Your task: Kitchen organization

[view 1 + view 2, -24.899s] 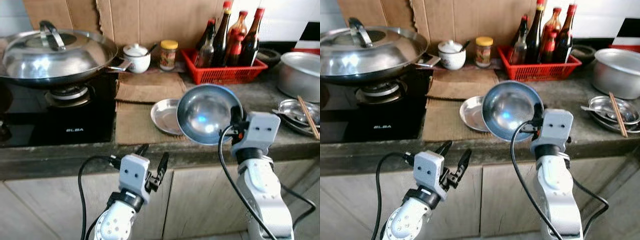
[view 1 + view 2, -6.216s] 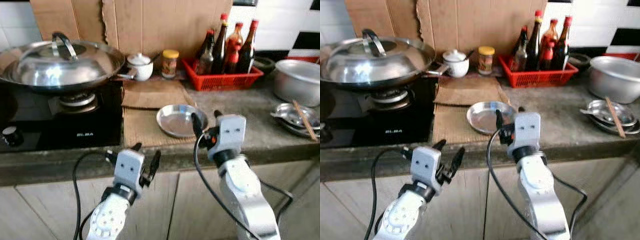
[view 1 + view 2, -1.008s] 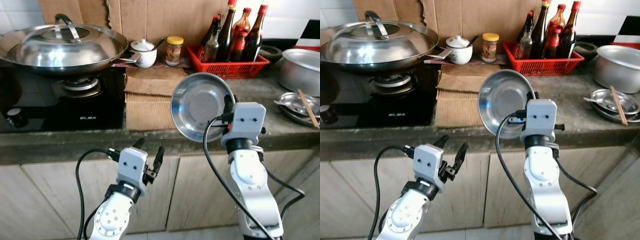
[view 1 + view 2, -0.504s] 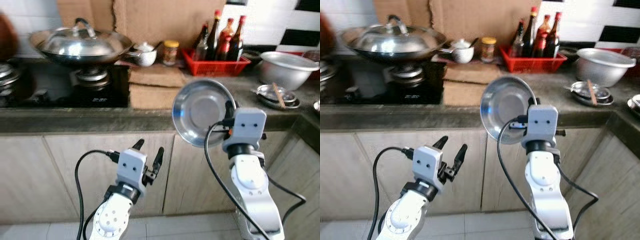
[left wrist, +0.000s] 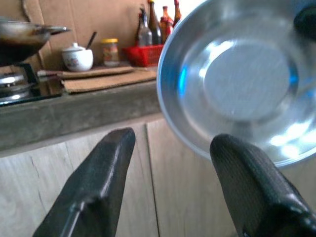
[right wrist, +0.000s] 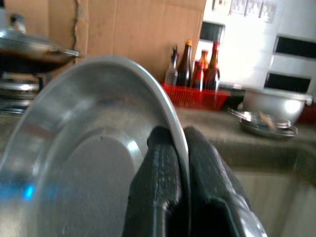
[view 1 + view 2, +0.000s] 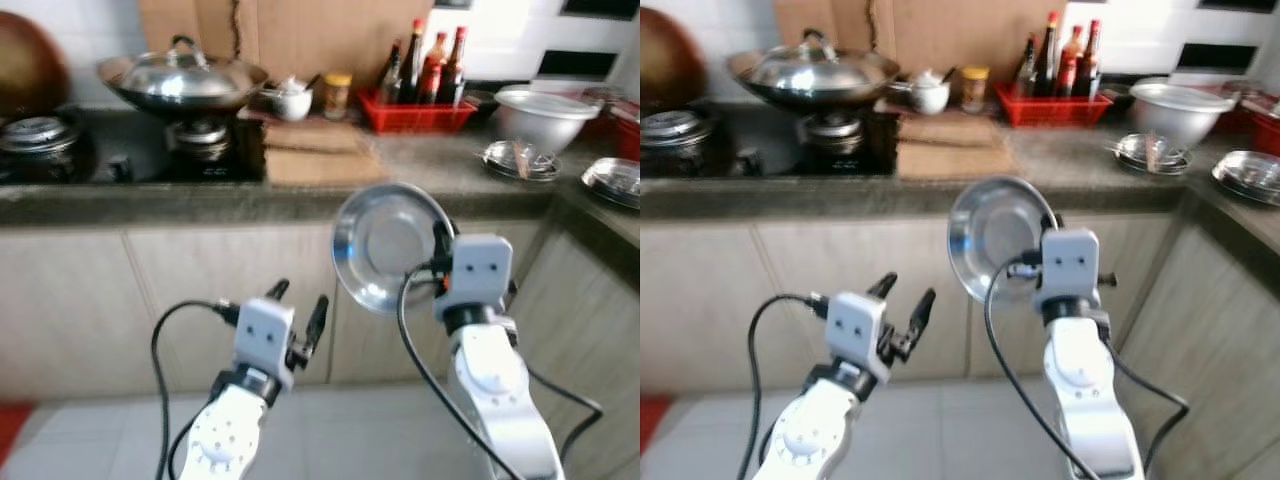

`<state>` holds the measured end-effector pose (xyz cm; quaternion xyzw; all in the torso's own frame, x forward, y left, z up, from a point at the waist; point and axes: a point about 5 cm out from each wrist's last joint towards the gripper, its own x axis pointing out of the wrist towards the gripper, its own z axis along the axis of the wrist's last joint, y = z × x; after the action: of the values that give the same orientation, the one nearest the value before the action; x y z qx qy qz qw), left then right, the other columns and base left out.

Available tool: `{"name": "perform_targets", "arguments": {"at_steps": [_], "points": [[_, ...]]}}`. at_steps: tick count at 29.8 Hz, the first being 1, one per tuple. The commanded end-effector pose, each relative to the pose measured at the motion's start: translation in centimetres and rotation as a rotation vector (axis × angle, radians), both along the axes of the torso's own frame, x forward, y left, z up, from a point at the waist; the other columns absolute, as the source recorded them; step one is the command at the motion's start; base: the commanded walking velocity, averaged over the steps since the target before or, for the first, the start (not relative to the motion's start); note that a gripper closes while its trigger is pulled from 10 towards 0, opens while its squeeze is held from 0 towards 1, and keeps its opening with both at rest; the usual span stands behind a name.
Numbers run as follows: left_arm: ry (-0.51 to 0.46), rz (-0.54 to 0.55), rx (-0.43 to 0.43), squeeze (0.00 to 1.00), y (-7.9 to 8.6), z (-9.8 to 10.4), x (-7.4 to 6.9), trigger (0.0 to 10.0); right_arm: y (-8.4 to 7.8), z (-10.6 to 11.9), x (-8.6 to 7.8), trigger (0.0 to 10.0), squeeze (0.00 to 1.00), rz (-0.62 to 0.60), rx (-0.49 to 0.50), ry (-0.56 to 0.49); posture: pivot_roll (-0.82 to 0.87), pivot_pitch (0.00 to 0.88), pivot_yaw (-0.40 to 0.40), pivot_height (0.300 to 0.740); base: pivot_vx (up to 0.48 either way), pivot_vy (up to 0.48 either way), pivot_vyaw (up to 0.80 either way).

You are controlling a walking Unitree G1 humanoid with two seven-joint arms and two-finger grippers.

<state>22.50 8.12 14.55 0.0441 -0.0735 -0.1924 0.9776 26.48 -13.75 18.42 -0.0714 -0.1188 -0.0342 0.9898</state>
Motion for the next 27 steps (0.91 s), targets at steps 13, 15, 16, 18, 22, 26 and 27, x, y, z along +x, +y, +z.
{"name": "perform_targets", "arguments": {"at_steps": [13,15,16,18,22,26,27], "points": [[-0.006,-0.017,-0.003,0.00,-0.2,0.3,0.1,10.0,0.2,-0.2,-0.8,10.0,0.00,0.010,0.023,0.000,0.03,0.000,-0.046,0.740,0.000,0.000,0.00],[-0.001,-0.017,-0.006,0.00,-0.2,0.2,0.1,10.0,0.3,-0.5,-1.0,10.0,0.00,0.016,0.027,0.014,0.04,0.000,-0.047,0.740,0.000,0.000,-0.40],[-0.001,-0.017,-0.006,0.00,-0.2,0.2,0.1,10.0,0.3,-0.5,-1.0,10.0,0.00,0.016,0.027,0.014,0.04,0.000,-0.047,0.740,0.000,0.000,-0.80],[0.004,-0.016,-0.006,0.00,-0.1,0.1,0.0,10.0,0.3,-0.7,-1.1,10.0,0.00,0.015,0.031,0.022,0.04,0.000,-0.046,0.740,0.000,0.319,-0.80],[0.012,-0.025,-0.012,0.00,-0.2,0.1,-0.1,10.0,0.3,-0.7,-1.2,10.0,0.00,0.012,0.036,0.026,0.04,0.000,-0.046,0.740,0.000,0.458,-0.80],[0.014,-0.029,-0.010,0.00,-0.2,0.0,-0.1,10.0,0.3,-0.7,-1.1,10.0,0.00,0.006,0.038,0.025,0.04,0.000,-0.044,0.740,0.000,0.474,-0.80],[0.008,-0.032,-0.008,0.00,-0.3,0.1,-0.1,10.0,0.3,-0.7,-1.1,10.0,0.00,0.004,0.039,0.025,0.04,0.000,-0.047,0.740,0.000,0.000,-0.80]]}}
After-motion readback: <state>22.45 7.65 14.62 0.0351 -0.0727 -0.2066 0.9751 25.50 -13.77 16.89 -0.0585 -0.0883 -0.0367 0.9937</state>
